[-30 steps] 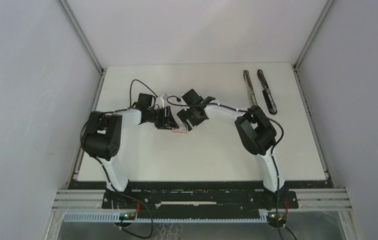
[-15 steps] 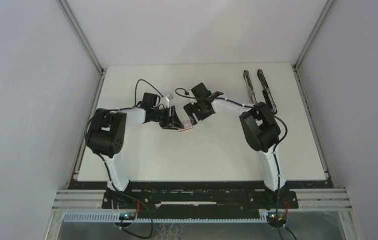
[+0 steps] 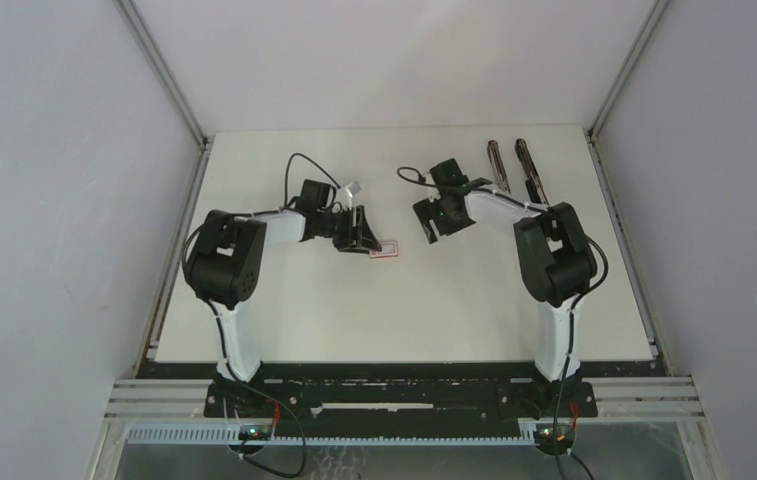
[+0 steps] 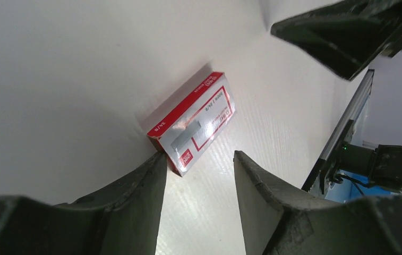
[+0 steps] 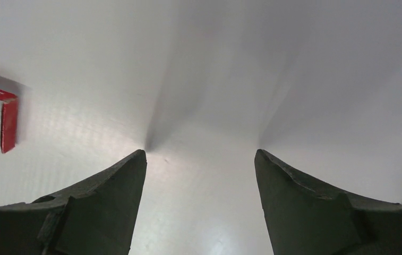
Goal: Unload the staples from the stapler
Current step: Close the staple box at the center of the board.
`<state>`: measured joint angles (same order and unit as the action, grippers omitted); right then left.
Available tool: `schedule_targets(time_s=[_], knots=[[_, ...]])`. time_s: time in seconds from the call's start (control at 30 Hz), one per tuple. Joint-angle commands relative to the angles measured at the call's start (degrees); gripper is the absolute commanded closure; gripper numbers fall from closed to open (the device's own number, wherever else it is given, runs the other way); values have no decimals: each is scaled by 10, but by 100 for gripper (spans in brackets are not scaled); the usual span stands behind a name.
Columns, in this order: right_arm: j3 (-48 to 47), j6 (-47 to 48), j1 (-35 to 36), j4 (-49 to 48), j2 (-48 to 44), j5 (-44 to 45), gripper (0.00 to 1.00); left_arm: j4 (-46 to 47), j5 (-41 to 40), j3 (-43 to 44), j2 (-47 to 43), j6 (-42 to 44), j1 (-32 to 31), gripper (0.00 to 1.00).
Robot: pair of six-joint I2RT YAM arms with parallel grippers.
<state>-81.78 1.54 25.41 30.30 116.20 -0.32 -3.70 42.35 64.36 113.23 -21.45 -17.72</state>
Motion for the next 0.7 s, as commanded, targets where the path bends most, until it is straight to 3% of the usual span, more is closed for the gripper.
schedule_targets(time_s=[0.0,0.3,0.47,0.5,0.57,0.67], knots=[[4,22,-30,-9,-78,14,25,16,-7,14,1,-13,-14,45],[63,61,-61,-29,-194,0,20,6,-33,27,-18,7,-11,41],[85,88,-83,-17,-258,-60,15,-7,-42,40,-39,26,1,36],[93,96,-89,-18,-276,-69,13,-10,-43,40,-48,32,5,35],[123,100,-109,-29,-317,-79,0,-20,-44,38,-71,45,22,31],[189,91,-148,-61,-388,-101,0,-41,-51,27,-120,78,58,24]])
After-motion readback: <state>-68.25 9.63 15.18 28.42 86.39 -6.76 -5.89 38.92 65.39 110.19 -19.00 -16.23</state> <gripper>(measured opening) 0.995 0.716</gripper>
